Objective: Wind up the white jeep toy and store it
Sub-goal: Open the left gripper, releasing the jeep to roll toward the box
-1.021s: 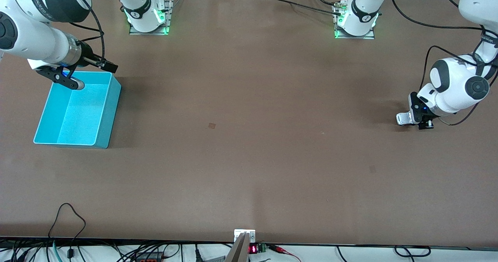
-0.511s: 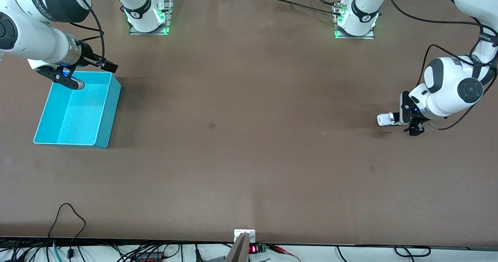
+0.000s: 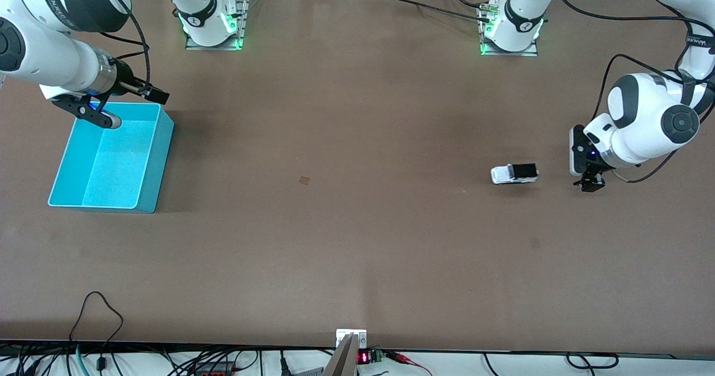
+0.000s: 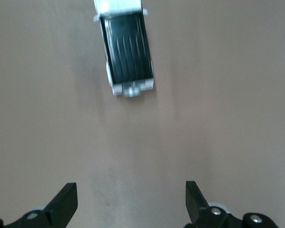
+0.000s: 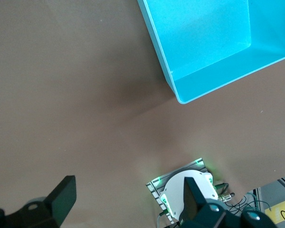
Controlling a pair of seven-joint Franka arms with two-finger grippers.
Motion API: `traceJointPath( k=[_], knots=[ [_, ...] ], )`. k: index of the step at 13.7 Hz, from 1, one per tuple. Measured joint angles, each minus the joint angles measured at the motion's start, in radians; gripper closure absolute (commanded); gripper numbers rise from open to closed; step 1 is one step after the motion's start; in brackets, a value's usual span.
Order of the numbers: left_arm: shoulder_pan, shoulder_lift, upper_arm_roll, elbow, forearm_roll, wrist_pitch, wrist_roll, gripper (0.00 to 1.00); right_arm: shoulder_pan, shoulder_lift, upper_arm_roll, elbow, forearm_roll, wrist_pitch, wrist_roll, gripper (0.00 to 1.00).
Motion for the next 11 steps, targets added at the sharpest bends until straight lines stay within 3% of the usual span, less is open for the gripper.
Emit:
traceJointPath(
  k=[8, 11],
  knots=[
    [-0.112, -0.018, -0.032, 0.107, -0.012, -0.143, -0.225, 0.00, 0.000, 0.000, -0.001, 0.000, 0.000, 0.000, 0.000, 0.00],
    [-0.153, -0.019, -0.033, 0.189, -0.014, -0.262, -0.372, 0.00, 0.000, 0.000, -0.001, 0.000, 0.000, 0.000, 0.000, 0.00]
  ],
)
